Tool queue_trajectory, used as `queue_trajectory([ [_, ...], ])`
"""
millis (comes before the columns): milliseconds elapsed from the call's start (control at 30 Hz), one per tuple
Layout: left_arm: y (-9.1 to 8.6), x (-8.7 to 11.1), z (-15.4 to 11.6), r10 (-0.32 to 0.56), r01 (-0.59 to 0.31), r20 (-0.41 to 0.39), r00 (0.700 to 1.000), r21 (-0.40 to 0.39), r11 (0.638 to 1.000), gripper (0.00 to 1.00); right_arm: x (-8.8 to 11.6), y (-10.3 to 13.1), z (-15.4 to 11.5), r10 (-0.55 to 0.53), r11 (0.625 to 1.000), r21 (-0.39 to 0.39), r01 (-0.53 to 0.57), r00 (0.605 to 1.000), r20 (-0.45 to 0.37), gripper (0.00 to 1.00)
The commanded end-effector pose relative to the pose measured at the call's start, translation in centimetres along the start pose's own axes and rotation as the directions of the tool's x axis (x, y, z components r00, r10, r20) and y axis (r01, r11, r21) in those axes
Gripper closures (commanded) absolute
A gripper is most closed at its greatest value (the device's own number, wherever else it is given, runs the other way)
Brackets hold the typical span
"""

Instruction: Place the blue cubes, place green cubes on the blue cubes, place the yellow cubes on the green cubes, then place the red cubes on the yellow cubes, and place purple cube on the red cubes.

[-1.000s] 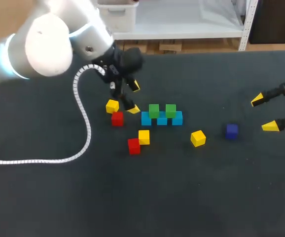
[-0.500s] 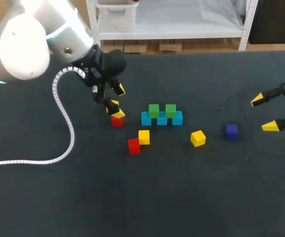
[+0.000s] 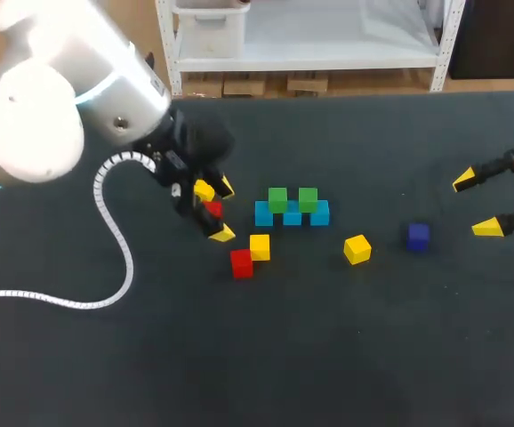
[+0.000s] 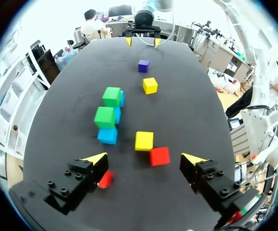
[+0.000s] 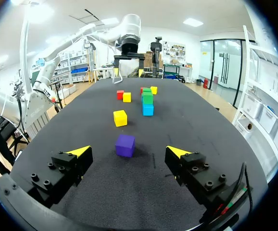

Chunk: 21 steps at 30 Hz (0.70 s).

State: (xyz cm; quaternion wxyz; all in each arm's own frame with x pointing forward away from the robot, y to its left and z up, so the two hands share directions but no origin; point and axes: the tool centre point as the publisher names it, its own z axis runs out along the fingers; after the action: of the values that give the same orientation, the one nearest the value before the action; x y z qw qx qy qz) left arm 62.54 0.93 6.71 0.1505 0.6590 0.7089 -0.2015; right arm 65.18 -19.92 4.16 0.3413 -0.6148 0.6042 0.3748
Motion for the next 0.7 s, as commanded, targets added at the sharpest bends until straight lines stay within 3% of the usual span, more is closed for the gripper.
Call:
queue_trajectory([
  [33,-1.6,-0.9,0.6,-0.013,0.013,0.006,1.0,-0.028,1.0,0.11,0.0,0.0,0.0,-0.001,1.0,0.0,0.001,1.0,0.001,0.0],
  [100,-2.2,-1.5,1.0,-0.014,0.014,0.006,1.0,-0.031,0.999,0.14,0.0,0.0,0.0,-0.001,1.0,0.0,0.001,1.0,0.001,0.0],
  [200,-2.8,-2.2,2.0,-0.02,0.02,0.02,1.0,-0.029,0.999,0.3,0.0,0.0,0.0,-0.001,1.0,0.0,0.001,1.0,0.001,0.0],
  [533,-2.2,-4.4,4.8,0.046,-0.044,0.032,0.998,-0.054,0.998,0.13,0.0,0.0,0.0,-0.001,1.0,0.0,0.001,1.0,0.001,0.0],
  [700,-1.1,-4.6,5.9,0.055,-0.053,0.033,0.998,-0.061,0.997,0.19,0.0,0.0,0.0,-0.001,1.0,0.0,0.001,1.0,0.001,0.0],
])
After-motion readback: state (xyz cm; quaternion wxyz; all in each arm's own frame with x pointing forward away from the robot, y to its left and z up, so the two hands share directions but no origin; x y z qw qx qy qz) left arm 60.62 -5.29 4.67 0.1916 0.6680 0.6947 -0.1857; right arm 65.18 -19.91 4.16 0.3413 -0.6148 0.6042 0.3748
